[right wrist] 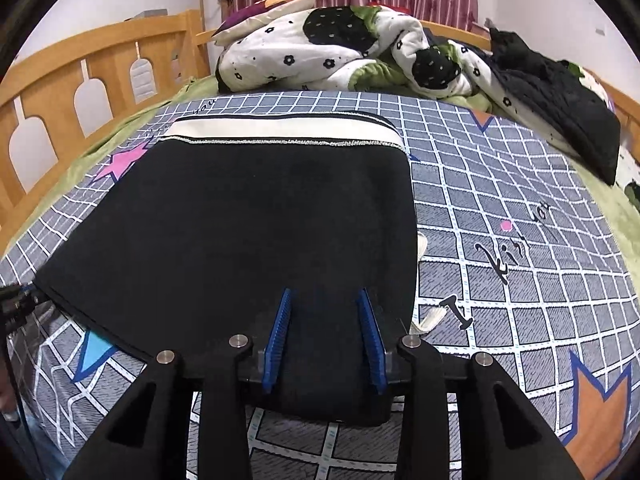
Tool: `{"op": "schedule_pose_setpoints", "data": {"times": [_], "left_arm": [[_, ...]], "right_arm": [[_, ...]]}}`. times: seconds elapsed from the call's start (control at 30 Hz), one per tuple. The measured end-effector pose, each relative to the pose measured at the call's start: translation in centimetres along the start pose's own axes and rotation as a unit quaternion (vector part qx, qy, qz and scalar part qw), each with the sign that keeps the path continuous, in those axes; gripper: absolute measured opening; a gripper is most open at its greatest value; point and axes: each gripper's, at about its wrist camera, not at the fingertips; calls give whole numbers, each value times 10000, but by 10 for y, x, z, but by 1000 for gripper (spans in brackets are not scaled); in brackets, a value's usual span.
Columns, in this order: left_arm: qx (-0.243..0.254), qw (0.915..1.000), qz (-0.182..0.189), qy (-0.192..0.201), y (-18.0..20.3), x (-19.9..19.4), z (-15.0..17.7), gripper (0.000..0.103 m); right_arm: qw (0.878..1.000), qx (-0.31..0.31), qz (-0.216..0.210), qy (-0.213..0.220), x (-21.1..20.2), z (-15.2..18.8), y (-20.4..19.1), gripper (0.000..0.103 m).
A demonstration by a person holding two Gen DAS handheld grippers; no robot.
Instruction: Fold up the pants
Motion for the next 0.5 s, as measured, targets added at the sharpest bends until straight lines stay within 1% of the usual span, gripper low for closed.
{"op": "schedule_pose_setpoints", "data": {"times": [0.07,0.13,0.2,0.27,0.33,0.37,0.4,0.43,0.5], "left_arm": [[82,10000,13,-17,-1,-10,4,10],[119,9999,39,-35,-4,-21,4,10],[69,9999,26,126,-10,-37,6,10],[-40,9996,106,259,-15,-49,-1,10],[-210,9987,266,387,-16,-54,-14,15],[-283,9982,324,426,-15,-54,-22,24],[-347,9976,400,441,-11,-51,-31,29],[-374,9970,504,459,-5,-46,-42,29],[-380,9959,704,427,7,-30,-55,29]], "right_arm": [[10000,-2,13,21,0,1,-2,36],[9998,-131,121,59,0,3,-6,36],[9997,-207,152,27,-2,3,-8,37],[9999,-145,46,11,-6,-1,-6,40],[9999,-58,-15,91,-11,-4,-2,50],[9999,-65,9,151,-13,-5,-1,51],[9996,-90,78,237,-14,-6,0,51],[9992,-120,187,333,-14,-8,1,52],[9988,-147,253,402,-12,-7,1,52]]}}
Point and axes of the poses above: each gripper's, at about its wrist camera, not at the fingertips, and x roughly the way its jaws point, y to its right, z to its underside, and after that the axes turned 9 degrees about -z, right-handed
